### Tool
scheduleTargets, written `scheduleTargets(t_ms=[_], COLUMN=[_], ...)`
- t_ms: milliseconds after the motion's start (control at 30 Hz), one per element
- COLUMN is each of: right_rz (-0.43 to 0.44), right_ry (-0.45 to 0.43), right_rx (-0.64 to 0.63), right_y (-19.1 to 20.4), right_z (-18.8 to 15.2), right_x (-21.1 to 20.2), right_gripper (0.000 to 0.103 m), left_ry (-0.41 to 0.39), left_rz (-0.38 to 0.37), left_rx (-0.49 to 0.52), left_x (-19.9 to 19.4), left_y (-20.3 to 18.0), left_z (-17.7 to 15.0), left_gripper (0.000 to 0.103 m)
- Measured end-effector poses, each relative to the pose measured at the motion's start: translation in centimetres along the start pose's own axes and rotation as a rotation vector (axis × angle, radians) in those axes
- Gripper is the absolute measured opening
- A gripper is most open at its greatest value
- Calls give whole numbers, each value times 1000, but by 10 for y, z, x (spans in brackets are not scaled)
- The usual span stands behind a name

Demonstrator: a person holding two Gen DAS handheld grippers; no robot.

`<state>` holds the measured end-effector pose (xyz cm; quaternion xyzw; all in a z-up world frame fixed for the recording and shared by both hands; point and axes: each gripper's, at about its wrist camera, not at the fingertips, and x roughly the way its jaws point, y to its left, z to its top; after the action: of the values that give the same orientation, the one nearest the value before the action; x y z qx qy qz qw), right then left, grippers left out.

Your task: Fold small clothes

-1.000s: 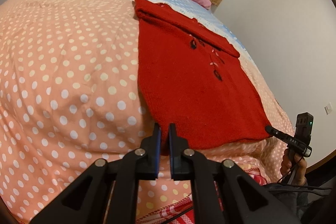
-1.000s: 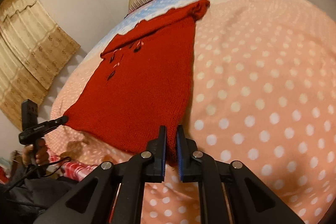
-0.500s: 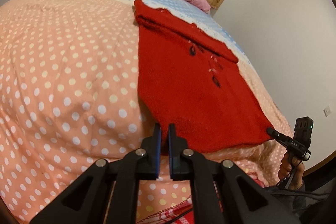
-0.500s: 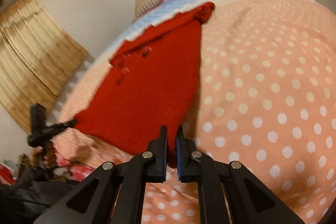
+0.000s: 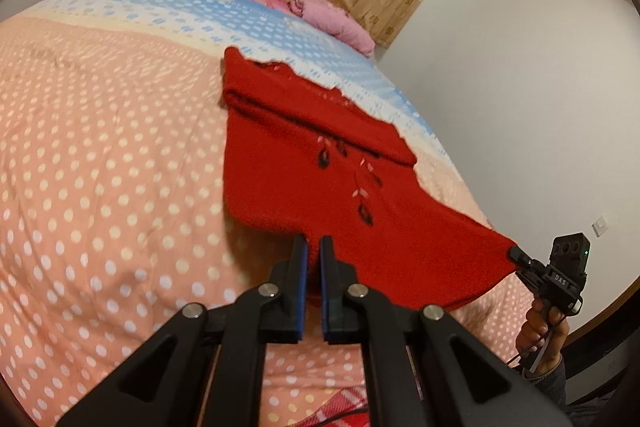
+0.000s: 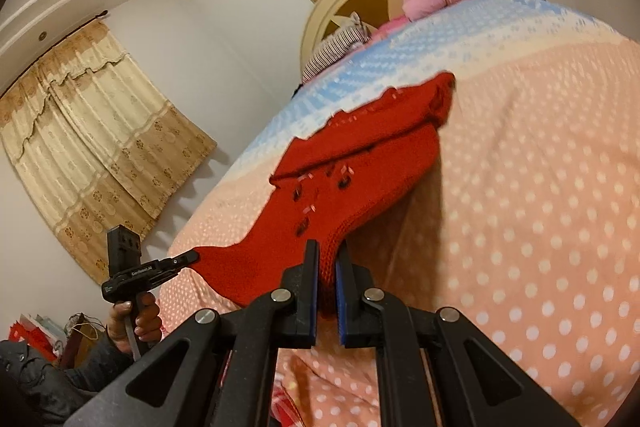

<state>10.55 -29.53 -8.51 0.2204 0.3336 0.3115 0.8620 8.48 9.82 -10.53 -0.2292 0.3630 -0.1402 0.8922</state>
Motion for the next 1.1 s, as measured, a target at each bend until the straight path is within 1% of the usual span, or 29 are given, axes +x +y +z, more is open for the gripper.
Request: scheduleTargets(t_ms=[200, 400, 600, 733, 900, 1033, 1100], right_rz=[0, 5, 3, -13, -29, -53, -76], right_ry=[-37, -87, -127, -154, -164, -163, -177], right_rx=[-33, -52, -56, -60, -48, -50, -54], right_y=[14, 26, 33, 33, 28, 25, 26], right_z=[25, 55, 78, 92, 109, 124, 136], right_x=[0, 3, 11, 18, 29, 40, 44], right_gripper=[6, 6, 6, 6, 6, 6, 6], left_ry=[-69, -133, -160, -180, -196, -212, -224], left_rz=[-18, -38, -36, -9, -4, 7, 12], left_rx=[0, -35, -15, 1, 10, -8, -18], left_x=[-7, -10, -1, 5, 16, 24, 27], left_y=[-4, 1, 0, -1, 0, 3, 5], left_z=[25, 48, 78, 97, 114, 127, 137], left_gripper=[5, 5, 5, 5, 5, 5, 5])
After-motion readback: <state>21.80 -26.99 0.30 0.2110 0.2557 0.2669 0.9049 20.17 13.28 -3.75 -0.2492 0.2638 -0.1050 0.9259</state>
